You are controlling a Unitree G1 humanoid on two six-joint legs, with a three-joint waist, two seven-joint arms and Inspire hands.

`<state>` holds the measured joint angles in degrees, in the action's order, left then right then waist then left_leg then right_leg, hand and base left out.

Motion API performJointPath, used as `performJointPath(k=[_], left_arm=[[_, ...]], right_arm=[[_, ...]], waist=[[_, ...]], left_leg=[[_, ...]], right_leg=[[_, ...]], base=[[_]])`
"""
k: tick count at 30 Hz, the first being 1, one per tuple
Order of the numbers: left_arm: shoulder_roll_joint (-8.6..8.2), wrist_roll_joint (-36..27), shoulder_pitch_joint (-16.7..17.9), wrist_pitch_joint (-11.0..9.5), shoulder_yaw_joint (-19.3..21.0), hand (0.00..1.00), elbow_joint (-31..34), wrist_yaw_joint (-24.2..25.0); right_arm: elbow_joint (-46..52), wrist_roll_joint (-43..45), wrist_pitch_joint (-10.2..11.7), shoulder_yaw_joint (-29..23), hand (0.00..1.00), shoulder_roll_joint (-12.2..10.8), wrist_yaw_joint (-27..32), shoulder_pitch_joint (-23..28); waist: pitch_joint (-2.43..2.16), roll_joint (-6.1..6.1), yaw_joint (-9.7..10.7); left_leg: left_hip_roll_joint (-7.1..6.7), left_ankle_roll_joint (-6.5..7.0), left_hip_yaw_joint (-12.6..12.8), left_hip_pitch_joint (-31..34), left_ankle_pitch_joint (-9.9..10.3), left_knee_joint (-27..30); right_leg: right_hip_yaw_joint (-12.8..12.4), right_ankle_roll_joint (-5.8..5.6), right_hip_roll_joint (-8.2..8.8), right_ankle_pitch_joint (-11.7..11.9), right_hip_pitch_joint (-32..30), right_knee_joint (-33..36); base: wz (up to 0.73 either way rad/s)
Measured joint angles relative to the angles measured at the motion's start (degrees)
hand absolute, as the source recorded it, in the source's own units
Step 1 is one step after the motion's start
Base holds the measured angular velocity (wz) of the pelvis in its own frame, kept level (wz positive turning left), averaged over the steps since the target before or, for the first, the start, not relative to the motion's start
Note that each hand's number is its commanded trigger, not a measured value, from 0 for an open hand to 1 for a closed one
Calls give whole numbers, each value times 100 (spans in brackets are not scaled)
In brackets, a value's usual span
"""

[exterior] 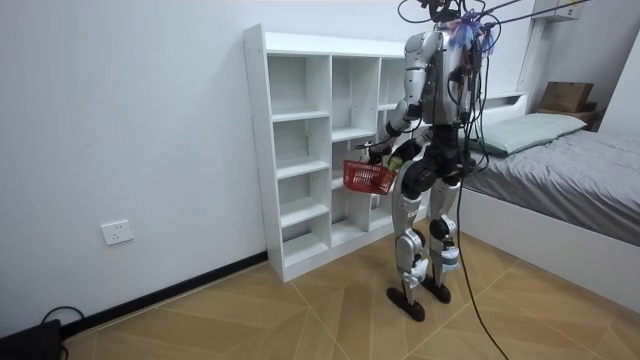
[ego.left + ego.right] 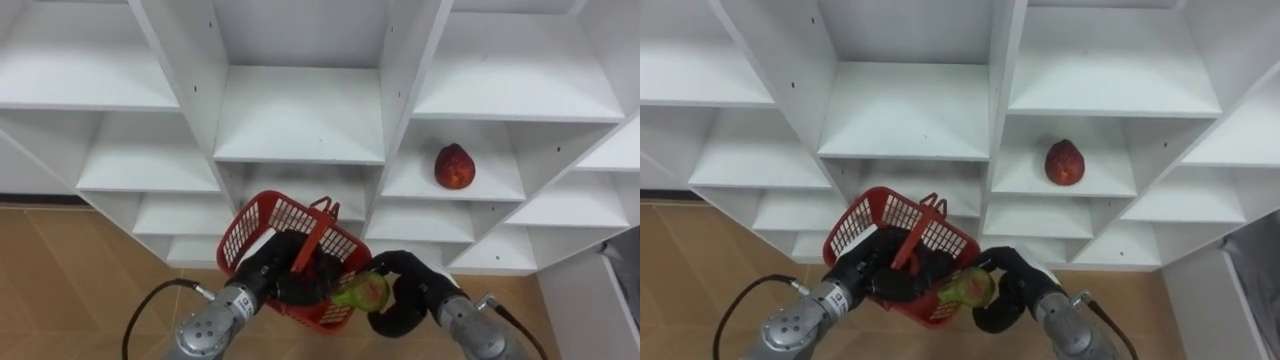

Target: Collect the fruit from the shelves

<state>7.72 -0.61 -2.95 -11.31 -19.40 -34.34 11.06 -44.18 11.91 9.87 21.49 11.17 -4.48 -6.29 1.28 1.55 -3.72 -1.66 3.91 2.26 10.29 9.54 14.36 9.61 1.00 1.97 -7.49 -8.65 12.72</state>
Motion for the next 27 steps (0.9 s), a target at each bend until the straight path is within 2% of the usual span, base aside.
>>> performJointPath(k=[8, 9, 10, 11, 12, 22, 27], left_arm=[[13, -6, 8, 1, -332, 100, -20, 200], [14, -4, 9, 1, -358, 100, -20, 220], [15, -4, 10, 1, -372, 100, -20, 223], [17, -4, 10, 1, -401, 100, -20, 230], [22, -4, 9, 1, -440, 100, -20, 237], [5, 7, 21, 19, -521, 100, -83, 321], [-6, 7, 31, 53, -535, 100, -177, 321]], right_arm=[[-17, -5, 0, 101, 100, -32, 13, -132], [-17, -4, 0, 101, 83, -32, 13, -140], [-17, -4, 0, 101, 51, -32, 13, -144], [-17, -4, 0, 101, 4, -32, 13, -153], [-17, -4, 0, 101, 0, -32, 13, -164], [-7, -4, 1, 90, 0, -48, -66, -190], [-4, -4, 4, 90, 0, -137, -184, -227]], waist=[[2, 0, 19], [3, 1, 19], [4, 2, 20], [4, 2, 19], [4, 2, 19], [23, -26, 35], [33, -45, 39]], left_leg=[[-1, 0, -25, 3, 0, -9], [-1, 0, -24, 4, 0, -8], [-1, 0, -24, 4, 0, -8], [-1, 0, -23, 4, 0, -9], [-1, 0, -22, 4, 0, -9], [-2, -1, -50, 16, 0, 15], [-4, -1, -58, 19, 0, 16]], right_leg=[[3, 0, 0, 0, 3, -5], [-2, 0, 0, 0, 2, -6], [-2, 0, 0, -1, 1, -6], [-7, -1, 0, -1, 1, -7], [-10, -1, 0, -1, 0, -7], [-5, -1, -2, -1, 4, -8], [-3, 0, -3, -3, 5, -12]], base=[[0], [0], [0], [0], [0], [0], [0]])
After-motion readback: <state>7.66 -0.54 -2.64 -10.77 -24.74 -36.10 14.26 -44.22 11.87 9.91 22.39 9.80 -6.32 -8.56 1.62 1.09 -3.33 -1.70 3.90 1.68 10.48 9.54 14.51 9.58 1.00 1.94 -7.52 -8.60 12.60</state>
